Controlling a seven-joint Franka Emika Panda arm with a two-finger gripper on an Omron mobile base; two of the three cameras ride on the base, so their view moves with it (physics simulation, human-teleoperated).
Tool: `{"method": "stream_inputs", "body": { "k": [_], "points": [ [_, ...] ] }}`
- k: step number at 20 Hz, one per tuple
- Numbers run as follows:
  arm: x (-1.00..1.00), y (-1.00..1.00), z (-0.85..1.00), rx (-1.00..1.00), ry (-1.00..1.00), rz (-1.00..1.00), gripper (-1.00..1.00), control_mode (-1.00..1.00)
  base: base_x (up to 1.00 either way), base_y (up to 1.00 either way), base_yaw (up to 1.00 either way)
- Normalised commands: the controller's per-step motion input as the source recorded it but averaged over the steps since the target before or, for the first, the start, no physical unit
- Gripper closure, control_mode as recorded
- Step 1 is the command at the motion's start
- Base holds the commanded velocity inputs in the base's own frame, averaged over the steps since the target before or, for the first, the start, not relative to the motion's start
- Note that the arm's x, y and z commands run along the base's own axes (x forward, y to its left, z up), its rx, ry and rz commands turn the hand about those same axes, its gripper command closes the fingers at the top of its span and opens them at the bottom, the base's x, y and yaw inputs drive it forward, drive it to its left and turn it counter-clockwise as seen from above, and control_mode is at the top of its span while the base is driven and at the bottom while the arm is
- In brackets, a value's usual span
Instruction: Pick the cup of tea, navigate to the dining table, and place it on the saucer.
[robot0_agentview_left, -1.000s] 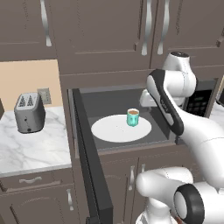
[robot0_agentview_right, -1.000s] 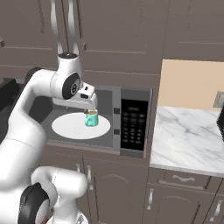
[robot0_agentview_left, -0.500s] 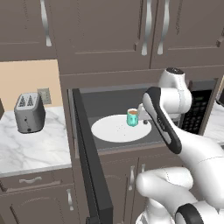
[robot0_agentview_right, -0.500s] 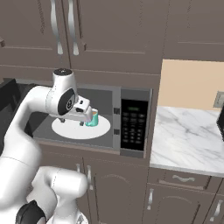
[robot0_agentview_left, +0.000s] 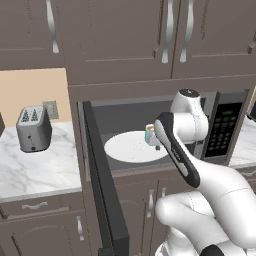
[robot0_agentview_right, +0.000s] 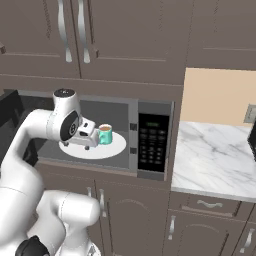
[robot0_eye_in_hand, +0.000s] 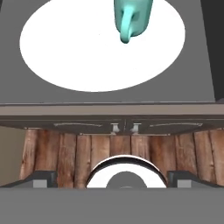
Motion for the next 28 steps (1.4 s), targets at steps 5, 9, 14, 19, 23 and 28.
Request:
{"method": "stream_inputs", "body": {
  "k": [5, 9, 14, 19, 23, 28],
  "points": [
    [0.33, 0.07, -0.06, 0.0, -0.05, -0.08, -1.0, -1.0, 0.0, 0.0, 0.0],
    [0.54, 0.0, -0.09, 0.0, -0.01, -0.18, -1.0, -1.0, 0.0, 0.0, 0.0],
    [0.5, 0.0, -0.06, 0.0, 0.0, -0.23, -1.0, -1.0, 0.0, 0.0, 0.0],
    [0.45, 0.0, -0.03, 0.0, 0.0, -0.28, -1.0, -1.0, 0.0, 0.0, 0.0],
    [0.13, -0.23, -0.33, 0.0, 0.0, -0.19, -1.0, -1.0, 0.0, 0.0, 0.0],
    [0.0, -0.33, -0.32, 0.0, 0.0, -0.09, -1.0, -1.0, 0.0, 0.0, 0.0]
  ]
}}
